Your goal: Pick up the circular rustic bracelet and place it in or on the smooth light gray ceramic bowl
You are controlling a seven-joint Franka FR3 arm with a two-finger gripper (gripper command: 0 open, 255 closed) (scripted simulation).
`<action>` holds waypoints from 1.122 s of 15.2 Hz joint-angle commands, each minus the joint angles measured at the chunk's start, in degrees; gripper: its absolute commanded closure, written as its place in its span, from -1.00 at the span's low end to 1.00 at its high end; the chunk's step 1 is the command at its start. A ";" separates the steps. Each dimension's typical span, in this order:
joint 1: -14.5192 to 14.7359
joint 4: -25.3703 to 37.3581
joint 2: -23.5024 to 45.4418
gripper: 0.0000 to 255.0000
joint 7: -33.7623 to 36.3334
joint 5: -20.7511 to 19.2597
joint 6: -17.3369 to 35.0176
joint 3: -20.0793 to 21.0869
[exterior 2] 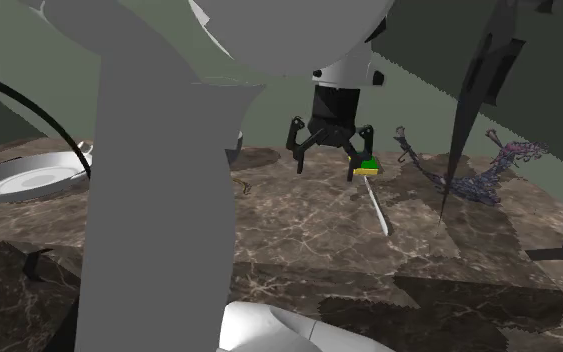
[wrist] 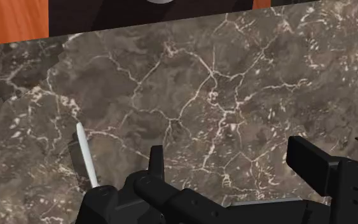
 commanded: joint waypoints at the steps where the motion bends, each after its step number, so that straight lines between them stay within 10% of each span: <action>1: 0.00 0.00 0.00 -1.00 0.00 0.00 0.00 0.00; 17: 11.98 -1.55 7.37 -1.00 -1.39 6.18 20.80 17.47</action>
